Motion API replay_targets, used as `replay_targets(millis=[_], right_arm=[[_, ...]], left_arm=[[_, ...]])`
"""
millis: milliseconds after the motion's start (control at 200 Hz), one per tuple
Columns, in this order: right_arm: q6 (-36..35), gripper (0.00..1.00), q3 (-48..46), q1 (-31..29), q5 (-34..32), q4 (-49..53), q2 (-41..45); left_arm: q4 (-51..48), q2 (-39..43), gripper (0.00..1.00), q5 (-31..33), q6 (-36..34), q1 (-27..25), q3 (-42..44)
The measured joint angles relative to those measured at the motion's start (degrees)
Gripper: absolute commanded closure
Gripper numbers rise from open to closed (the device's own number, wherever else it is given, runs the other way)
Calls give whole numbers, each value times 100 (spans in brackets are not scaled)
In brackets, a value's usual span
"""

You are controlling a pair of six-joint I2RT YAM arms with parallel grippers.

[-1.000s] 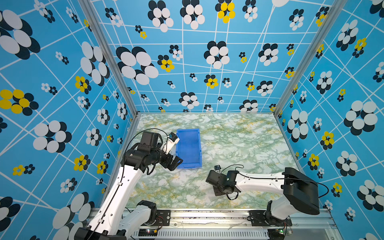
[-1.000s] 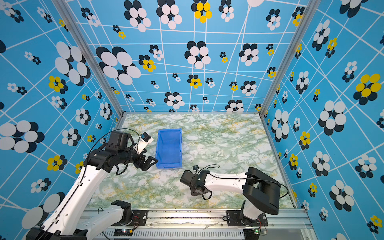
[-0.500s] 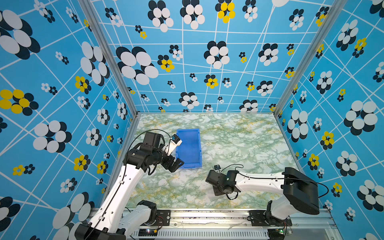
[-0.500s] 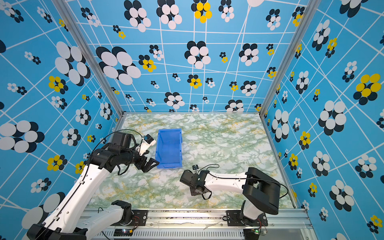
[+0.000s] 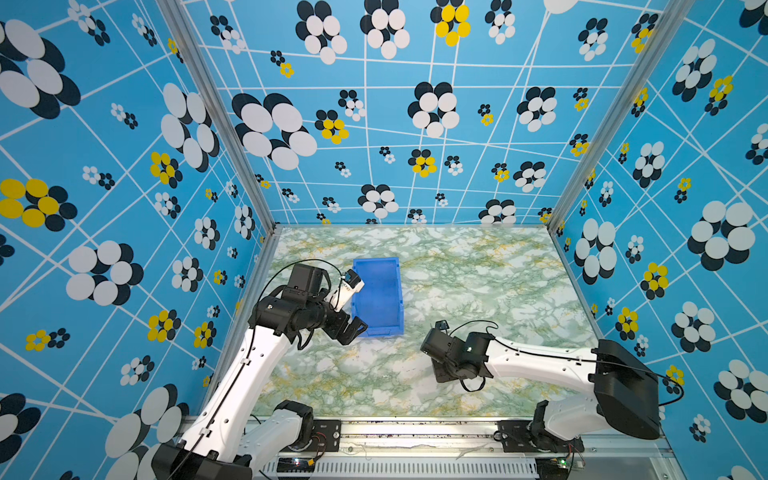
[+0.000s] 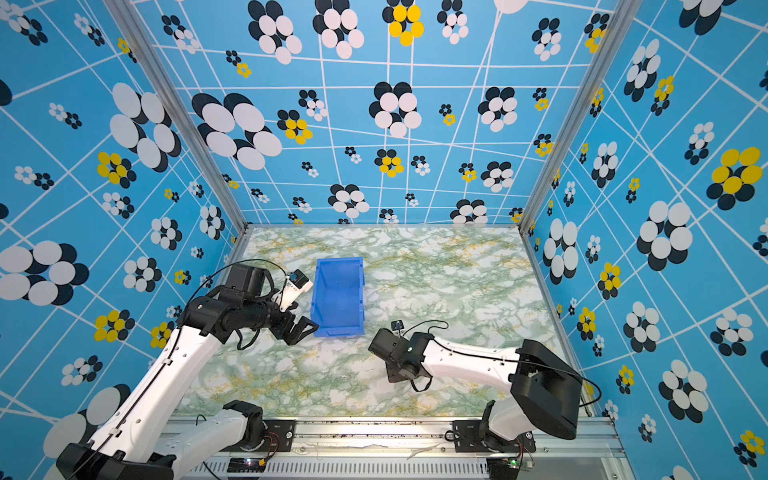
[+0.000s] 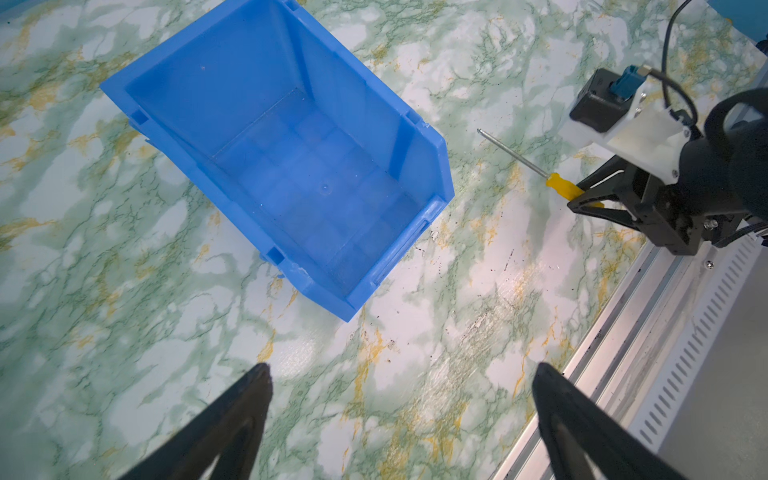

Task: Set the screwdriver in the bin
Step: 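Carry the screwdriver with the right gripper over the blue bin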

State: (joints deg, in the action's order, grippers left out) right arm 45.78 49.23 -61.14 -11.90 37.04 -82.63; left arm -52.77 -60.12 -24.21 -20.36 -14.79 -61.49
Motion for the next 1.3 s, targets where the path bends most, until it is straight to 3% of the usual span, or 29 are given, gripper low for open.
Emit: replay_targets(millis=[375, 790, 945, 1299], right_arm=[[-772, 83, 1657, 352, -223, 599, 83], [-1386, 83, 3832, 404, 140, 424, -1462], [-1469, 83, 4538, 420, 398, 417, -2149], [-1513, 83, 5484, 490, 669, 439, -3335]], left_arm=[[-2, 201, 1, 485, -328, 2, 203], [-149, 741, 1, 728, -413, 22, 380], [-31, 758, 1, 791, -203, 286, 374], [46, 763, 1, 461, 175, 605, 15]])
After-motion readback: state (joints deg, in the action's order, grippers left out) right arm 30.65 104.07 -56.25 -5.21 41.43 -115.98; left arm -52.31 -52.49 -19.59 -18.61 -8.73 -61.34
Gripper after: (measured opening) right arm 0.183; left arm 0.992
